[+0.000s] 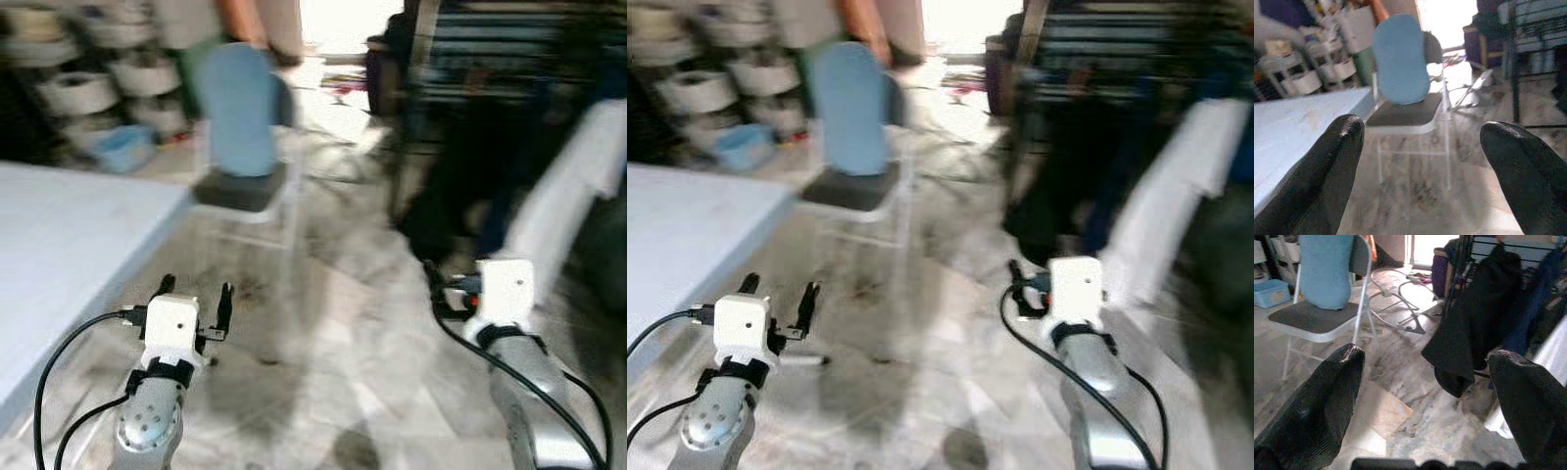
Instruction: Hang hanger
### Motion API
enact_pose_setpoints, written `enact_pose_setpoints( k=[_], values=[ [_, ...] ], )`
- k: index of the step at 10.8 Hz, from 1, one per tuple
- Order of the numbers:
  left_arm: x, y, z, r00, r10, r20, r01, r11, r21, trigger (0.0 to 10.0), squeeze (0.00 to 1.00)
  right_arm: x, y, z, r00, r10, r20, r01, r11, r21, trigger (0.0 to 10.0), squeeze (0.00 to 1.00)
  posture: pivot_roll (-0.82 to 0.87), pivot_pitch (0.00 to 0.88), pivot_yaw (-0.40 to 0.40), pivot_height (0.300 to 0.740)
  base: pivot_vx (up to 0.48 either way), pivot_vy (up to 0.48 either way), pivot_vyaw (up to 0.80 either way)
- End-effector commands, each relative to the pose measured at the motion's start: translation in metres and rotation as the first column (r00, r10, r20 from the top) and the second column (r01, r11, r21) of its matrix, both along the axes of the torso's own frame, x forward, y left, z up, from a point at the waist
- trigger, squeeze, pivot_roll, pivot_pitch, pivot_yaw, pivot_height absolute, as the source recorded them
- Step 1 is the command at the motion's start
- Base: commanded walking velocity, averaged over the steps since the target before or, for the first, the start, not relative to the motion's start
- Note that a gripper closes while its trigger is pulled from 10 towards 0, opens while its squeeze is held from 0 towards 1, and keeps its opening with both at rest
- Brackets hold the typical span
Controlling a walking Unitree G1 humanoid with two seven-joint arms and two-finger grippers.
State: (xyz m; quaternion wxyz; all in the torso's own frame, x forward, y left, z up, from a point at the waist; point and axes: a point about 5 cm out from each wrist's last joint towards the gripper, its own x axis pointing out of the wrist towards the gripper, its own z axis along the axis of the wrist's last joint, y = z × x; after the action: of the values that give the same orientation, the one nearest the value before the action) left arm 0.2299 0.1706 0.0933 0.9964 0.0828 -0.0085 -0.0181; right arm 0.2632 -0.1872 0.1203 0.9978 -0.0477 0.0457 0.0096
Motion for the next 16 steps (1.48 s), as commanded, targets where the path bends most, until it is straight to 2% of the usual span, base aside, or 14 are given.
enact_pose_setpoints(
  k=[1, 3, 6, 9, 12, 16],
  values=[
    [0.001, 0.003, 0.003, 1.000, 0.015, 0.003, -0.015, 1.000, 0.011, 10.0, 0.00, -0.001, 0.004, -0.001, 1.000, 0.002, -0.009, -0.002, 1.000, 0.018, 10.0, 0.00, -0.12, 0.000, 0.088, 0.740, 0.000, 0.000, 0.80],
    [-0.001, -0.004, 0.002, 1.000, -0.008, -0.010, 0.007, 1.000, -0.023, 10.0, 0.00, -0.001, 0.007, -0.001, 1.000, 0.012, -0.008, -0.012, 0.999, 0.041, 10.0, 0.00, -0.11, 0.000, 0.068, 0.740, 0.000, 0.000, 0.40],
    [-0.004, -0.008, 0.001, 0.999, -0.011, -0.040, 0.007, 0.995, -0.099, 10.0, 0.00, -0.005, -0.001, -0.003, 0.999, -0.031, -0.031, 0.031, 0.999, 0.028, 10.0, 0.00, -0.13, 0.000, 0.071, 0.740, 0.000, 0.000, 0.00],
    [0.007, -0.013, 0.007, 0.997, -0.065, -0.034, 0.061, 0.992, -0.113, 10.0, 0.00, -0.009, -0.004, -0.005, 0.997, -0.066, -0.042, 0.067, 0.997, 0.027, 10.0, 0.00, -0.15, 0.000, 0.092, 0.740, 0.000, 0.000, 0.00],
    [0.006, -0.012, 0.005, 0.997, -0.056, -0.046, 0.050, 0.991, -0.124, 10.0, 0.00, -0.006, -0.007, -0.003, 0.997, -0.068, -0.034, 0.069, 0.997, 0.023, 10.0, 0.00, -0.14, 0.000, 0.086, 0.740, 0.000, 0.000, 0.00],
    [0.008, -0.010, -0.001, 0.998, -0.028, -0.063, 0.018, 0.987, -0.157, 10.0, 0.00, 0.004, -0.001, -0.005, 0.997, -0.073, -0.023, 0.073, 0.996, 0.044, 10.0, 0.00, -0.15, 0.000, 0.098, 0.740, 0.000, 0.000, 0.00]
  ],
)
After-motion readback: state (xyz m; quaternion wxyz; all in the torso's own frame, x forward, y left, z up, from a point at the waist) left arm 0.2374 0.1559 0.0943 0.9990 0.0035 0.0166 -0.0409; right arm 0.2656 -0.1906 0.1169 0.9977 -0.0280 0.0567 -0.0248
